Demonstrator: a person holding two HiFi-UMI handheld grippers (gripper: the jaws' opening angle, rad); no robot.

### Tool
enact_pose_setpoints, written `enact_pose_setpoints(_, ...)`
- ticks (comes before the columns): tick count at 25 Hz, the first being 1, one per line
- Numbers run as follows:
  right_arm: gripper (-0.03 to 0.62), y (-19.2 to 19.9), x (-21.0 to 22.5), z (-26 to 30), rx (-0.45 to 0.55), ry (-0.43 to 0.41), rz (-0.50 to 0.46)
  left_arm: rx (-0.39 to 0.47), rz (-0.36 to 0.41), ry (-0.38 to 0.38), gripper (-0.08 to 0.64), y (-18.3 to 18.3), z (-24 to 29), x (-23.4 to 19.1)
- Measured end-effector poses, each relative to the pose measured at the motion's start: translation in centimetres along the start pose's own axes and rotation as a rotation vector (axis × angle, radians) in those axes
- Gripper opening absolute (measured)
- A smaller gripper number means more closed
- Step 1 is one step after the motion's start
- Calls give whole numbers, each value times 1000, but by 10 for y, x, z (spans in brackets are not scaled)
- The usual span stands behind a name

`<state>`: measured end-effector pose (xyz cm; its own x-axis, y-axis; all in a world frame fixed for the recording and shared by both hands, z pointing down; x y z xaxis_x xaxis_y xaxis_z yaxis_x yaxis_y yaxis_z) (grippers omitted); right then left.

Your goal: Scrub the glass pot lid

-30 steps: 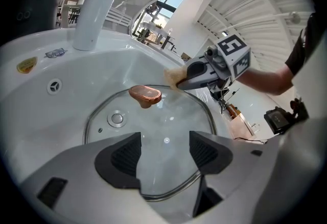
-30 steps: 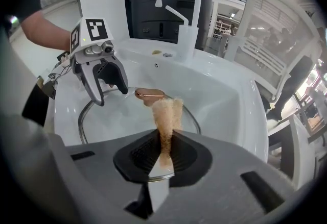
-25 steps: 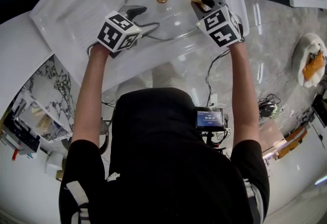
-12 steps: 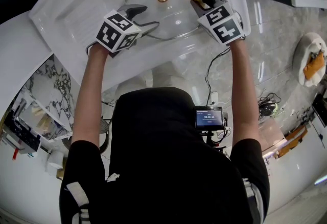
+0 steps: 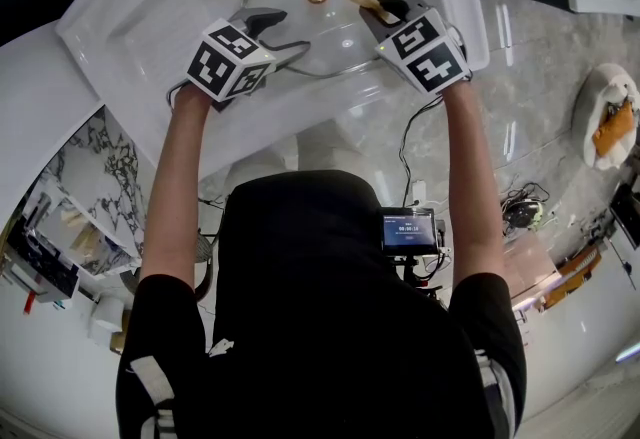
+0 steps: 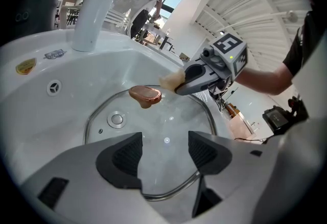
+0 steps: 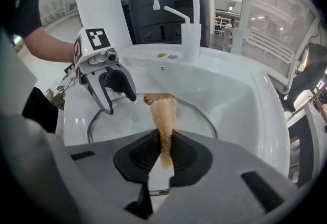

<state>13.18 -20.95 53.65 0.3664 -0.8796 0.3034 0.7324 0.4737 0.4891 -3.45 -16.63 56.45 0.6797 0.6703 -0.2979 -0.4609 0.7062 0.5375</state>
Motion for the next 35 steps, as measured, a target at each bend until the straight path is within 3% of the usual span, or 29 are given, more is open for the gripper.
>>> enact_pose_setpoints(26, 26, -18, -48, 20, 43, -185, -36, 3, -1, 0, 278, 2, 0, 0)
enact_pose_setpoints(35, 25, -18, -52, 22, 60, -199, -30, 7, -2, -6, 278, 2, 1, -1)
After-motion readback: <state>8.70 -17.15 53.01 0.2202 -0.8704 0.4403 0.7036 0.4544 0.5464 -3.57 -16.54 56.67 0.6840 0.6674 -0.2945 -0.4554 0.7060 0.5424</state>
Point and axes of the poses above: the fingertips, and each gripper's own axes: z forward along the fingers, x to its right, y out of its underside, the point moved 7 cm from there along -z, backward along the fingers, and after that the axes turned 14 degrees about -y, right-handed, at the moved point
